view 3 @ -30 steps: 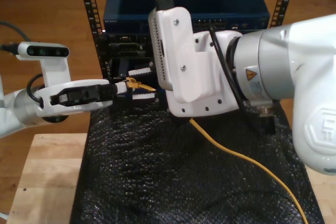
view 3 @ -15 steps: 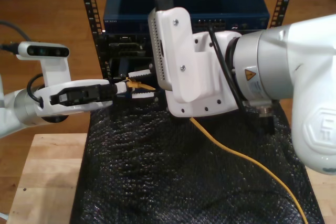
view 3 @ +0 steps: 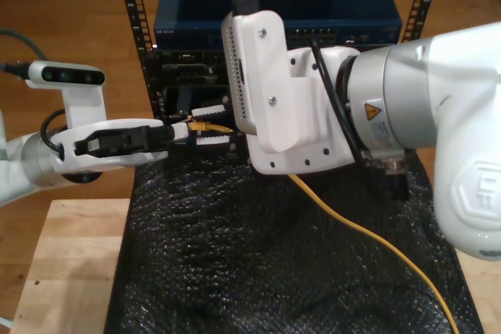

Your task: Grab the cable and plug it in

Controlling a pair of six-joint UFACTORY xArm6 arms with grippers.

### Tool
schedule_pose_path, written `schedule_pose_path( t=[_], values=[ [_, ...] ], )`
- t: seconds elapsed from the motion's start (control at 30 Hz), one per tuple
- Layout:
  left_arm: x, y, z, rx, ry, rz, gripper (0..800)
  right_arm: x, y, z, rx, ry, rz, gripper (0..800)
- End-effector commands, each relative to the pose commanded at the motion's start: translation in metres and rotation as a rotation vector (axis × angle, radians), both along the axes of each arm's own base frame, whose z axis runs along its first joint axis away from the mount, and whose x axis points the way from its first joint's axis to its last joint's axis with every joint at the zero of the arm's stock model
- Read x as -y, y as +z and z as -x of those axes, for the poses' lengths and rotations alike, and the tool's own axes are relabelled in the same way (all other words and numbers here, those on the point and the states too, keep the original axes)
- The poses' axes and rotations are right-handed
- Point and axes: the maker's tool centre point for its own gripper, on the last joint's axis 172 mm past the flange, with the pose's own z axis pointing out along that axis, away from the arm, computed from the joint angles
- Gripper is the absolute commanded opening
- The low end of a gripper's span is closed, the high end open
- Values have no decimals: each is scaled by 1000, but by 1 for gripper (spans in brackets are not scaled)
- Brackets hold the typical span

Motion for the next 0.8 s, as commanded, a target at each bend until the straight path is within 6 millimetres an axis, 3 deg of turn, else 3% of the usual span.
schedule_pose_path(
  t=[0.8],
  values=[
    [1, 0, 0, -10, -9, -3, 30, 0, 1, 0, -3, -2, -5, 150]
  ],
)
